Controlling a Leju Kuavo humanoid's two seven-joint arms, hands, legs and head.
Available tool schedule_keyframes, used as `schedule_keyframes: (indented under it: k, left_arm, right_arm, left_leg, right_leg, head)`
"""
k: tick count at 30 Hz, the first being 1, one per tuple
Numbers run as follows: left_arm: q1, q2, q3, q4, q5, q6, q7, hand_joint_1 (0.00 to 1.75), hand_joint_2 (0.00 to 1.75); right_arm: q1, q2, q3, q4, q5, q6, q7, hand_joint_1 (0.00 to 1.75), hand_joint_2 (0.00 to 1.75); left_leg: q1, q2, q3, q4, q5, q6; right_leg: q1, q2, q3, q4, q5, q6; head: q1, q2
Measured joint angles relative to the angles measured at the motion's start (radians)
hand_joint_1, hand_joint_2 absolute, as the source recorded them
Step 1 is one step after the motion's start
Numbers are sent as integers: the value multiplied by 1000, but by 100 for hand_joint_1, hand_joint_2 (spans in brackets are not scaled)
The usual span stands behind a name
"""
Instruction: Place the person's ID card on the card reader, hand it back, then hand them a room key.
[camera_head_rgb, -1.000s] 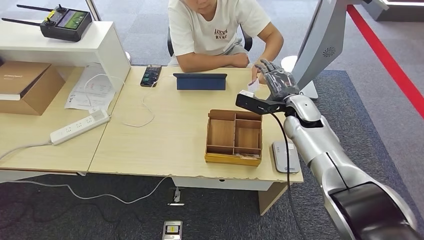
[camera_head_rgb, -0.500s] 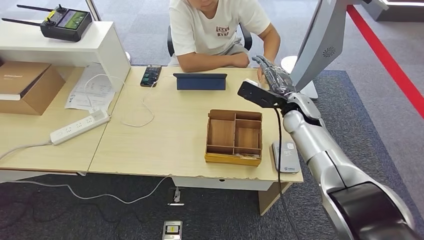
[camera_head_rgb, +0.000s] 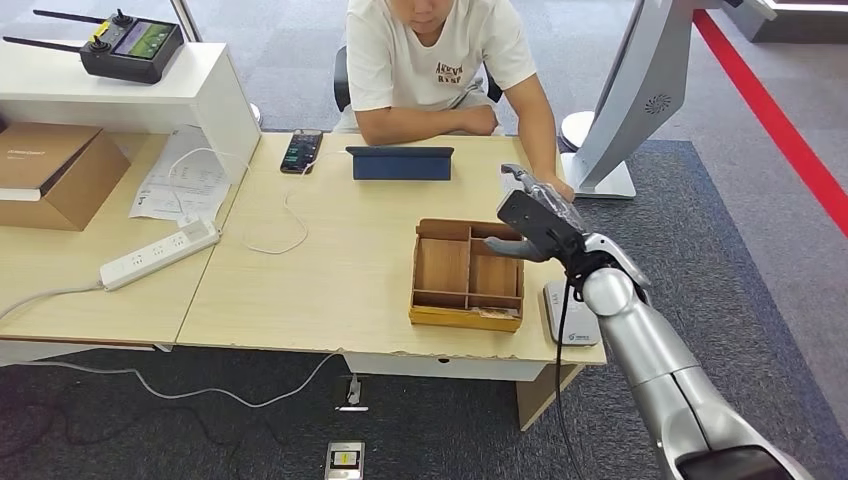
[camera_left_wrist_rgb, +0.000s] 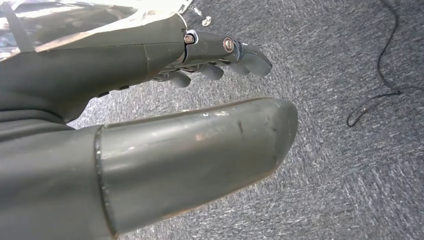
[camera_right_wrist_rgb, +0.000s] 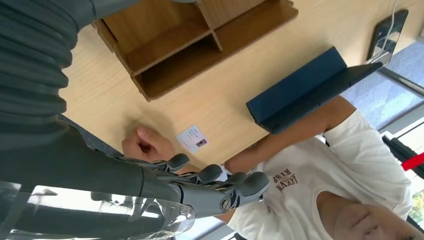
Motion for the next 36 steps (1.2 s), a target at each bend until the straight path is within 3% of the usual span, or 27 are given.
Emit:
schedule_keyframes:
  k: [15,31,36]
  left_arm:
    - [-1,0,14,0,13,2,14,0,0]
    - [-2,0,27,0,4,8,7,0,0]
    - [-2,-1,29,0,-1,9,9,0,0]
  right_arm:
    - [222,-88,6,-305,1,94,70,0,175]
    - [326,-117,39,-456,10,145,123,0,175]
    - [347,-130,54,-476,76,127,142,0,175]
  left_leg:
    - [0,0,0,0,0,0]
    - [0,0,0,0,0,0]
    - [0,0,0,0,0,0]
  right_leg:
    - [0,0,0,0,0,0]
    - [0,0,0,0,0,0]
    - [0,0,0,0,0,0]
  head:
    - [0,0]
    - [0,0]
    - [0,0]
